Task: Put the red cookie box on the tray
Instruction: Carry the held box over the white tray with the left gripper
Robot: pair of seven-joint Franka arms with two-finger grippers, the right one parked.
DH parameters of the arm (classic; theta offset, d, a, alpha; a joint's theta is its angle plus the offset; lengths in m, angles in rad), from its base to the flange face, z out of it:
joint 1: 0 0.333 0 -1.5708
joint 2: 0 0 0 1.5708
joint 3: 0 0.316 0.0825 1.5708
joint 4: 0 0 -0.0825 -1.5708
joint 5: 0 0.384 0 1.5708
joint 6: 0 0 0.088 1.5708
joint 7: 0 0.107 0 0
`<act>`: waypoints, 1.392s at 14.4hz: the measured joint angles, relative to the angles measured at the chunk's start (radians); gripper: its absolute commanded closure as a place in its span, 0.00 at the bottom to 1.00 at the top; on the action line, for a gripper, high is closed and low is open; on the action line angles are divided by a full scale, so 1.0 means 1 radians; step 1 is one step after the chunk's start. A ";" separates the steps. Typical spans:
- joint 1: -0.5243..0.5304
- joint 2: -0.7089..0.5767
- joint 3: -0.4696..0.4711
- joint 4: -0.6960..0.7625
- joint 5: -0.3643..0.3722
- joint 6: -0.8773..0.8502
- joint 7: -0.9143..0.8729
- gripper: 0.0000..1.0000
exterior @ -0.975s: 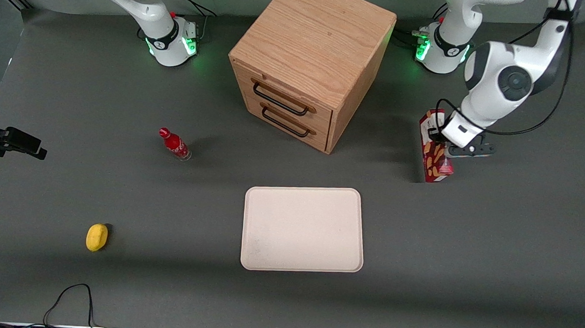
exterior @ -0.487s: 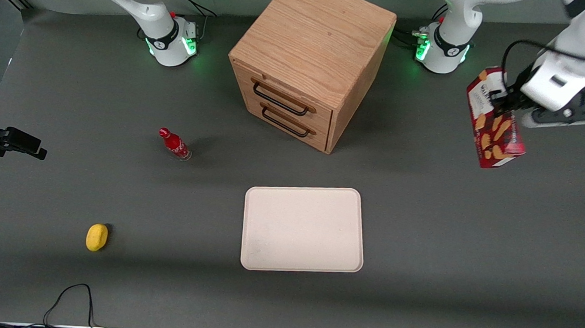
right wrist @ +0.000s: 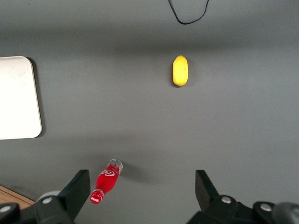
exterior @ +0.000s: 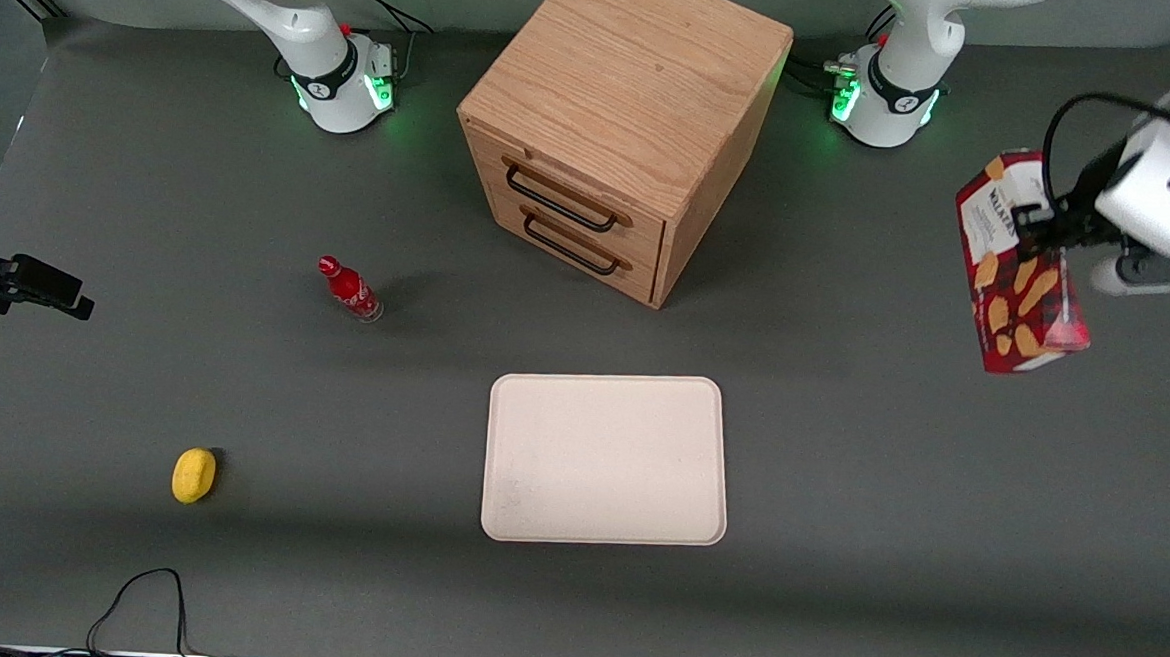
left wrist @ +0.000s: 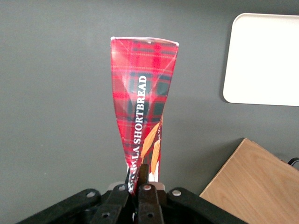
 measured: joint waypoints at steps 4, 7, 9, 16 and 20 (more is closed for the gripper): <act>-0.094 0.252 -0.005 0.280 0.003 -0.042 -0.085 1.00; -0.204 0.370 -0.007 0.397 0.026 0.007 -0.233 1.00; -0.283 0.437 -0.007 0.459 0.055 0.052 -0.344 1.00; -0.421 0.532 0.000 0.512 0.106 0.095 -0.472 1.00; -0.407 0.630 0.008 0.467 0.107 0.225 -0.463 1.00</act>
